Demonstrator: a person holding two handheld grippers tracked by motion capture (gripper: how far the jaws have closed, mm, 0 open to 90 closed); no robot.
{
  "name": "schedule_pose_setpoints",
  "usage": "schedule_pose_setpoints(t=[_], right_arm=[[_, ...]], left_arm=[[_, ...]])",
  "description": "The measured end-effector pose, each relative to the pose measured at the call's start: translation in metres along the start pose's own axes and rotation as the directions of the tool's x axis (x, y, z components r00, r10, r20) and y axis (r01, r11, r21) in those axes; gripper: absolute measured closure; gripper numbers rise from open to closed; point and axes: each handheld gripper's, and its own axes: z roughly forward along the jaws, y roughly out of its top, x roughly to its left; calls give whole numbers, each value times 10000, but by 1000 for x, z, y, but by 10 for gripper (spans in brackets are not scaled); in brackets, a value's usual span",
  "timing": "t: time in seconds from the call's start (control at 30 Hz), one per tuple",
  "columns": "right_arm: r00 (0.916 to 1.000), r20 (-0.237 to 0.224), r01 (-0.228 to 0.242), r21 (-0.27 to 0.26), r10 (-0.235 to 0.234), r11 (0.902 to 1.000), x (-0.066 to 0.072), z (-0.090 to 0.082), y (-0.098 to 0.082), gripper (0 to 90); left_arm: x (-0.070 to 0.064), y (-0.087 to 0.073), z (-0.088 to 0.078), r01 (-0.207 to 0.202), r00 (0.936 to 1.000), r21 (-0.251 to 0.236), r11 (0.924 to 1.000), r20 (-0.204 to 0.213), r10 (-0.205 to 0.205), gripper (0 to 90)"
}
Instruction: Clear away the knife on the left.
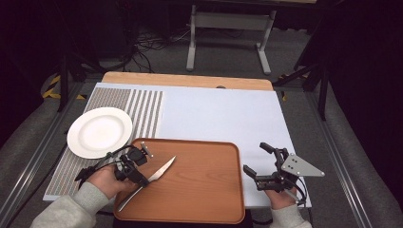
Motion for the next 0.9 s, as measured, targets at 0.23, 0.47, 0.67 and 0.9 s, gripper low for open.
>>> schedule_pose_setpoints(t=[0.23,0.47,0.67,0.9], right_arm=[[10000,11,10,3,-10,10000,0,0,0,54],[10000,10,4,9,-4,10000,0,1,0,54],[10000,-36,3,19,-3,10000,1,2,0,54],[10000,-48,-15,18,15,10000,1,2,-1,54]], left_arm=[[-1,-1,-7,-486,9987,-416,9980,-165,479,606],[-9,-3,-13,-1643,9846,-1358,9770,-833,1540,361],[-20,4,-17,-2678,9610,-1203,9559,-1040,2561,406],[-33,11,-12,-4256,9019,-705,9022,-1152,4164,736]])
